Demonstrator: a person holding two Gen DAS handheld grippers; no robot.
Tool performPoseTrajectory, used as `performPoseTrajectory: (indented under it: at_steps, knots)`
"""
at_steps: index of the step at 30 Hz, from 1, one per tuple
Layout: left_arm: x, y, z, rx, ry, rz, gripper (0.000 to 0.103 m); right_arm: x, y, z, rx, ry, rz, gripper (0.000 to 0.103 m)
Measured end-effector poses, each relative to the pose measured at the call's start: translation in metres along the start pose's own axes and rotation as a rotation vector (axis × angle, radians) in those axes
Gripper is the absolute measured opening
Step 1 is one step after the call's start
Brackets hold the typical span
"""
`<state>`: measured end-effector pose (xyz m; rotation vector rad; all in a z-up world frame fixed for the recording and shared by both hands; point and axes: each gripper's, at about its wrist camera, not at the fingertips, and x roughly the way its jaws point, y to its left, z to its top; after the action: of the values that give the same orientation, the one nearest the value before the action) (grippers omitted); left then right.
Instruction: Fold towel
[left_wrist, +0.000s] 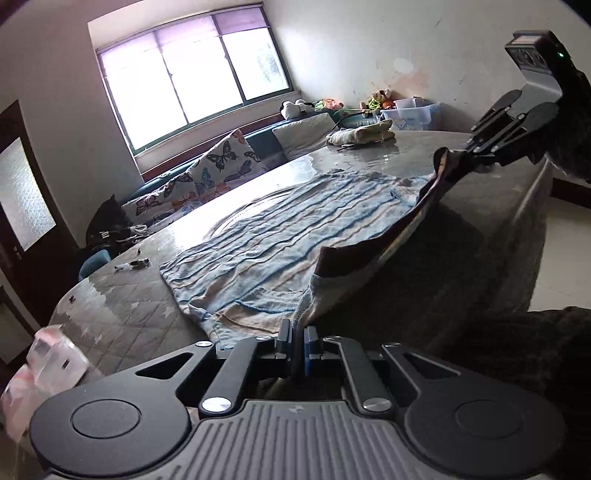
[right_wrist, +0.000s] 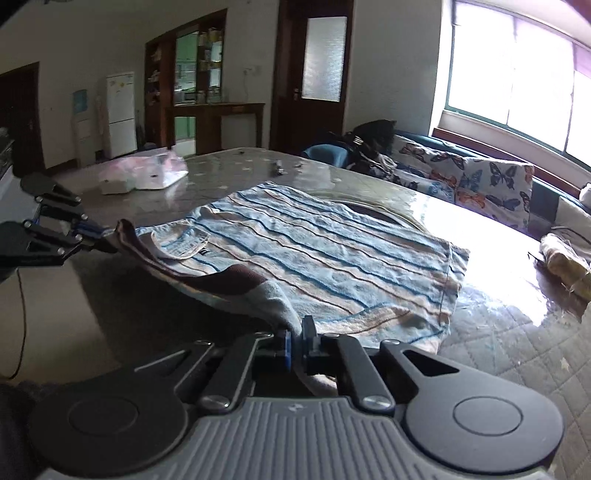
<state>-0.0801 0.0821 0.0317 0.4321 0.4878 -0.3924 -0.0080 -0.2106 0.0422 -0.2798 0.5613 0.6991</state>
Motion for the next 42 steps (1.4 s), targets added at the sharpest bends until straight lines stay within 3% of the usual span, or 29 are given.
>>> performPoseTrajectory:
  at_steps: [7,13,18,24,30,35,42]
  knots:
    - [-0.034,-0.010,-0.004,-0.015,-0.003,0.006,0.006,-0.039,0.024,-0.011,-0.007,0.021,0.066,0.004]
    - [-0.013,0.012,0.017,-0.042,-0.040,0.048,0.006,-0.026,0.012,0.009,-0.003,0.013,0.054,0.004]
    - [0.025,0.046,0.050,-0.093,-0.051,0.072,0.006,-0.001,-0.016,0.045,0.015,0.005,0.046,0.004]
    - [0.099,0.088,0.083,-0.099,0.016,0.059,0.006,0.046,-0.061,0.088,0.054,0.023,0.030,0.004]
    - [0.173,0.129,0.115,-0.105,0.086,0.041,0.006,0.116,-0.105,0.116,0.085,0.097,0.002,0.004]
    - [0.228,0.143,0.109,-0.129,0.174,0.020,0.007,0.171,-0.130,0.111,0.144,0.176,-0.011,0.005]
    - [0.256,0.148,0.101,-0.135,0.214,0.020,0.007,0.214,-0.151,0.095,0.219,0.202,-0.023,0.008]
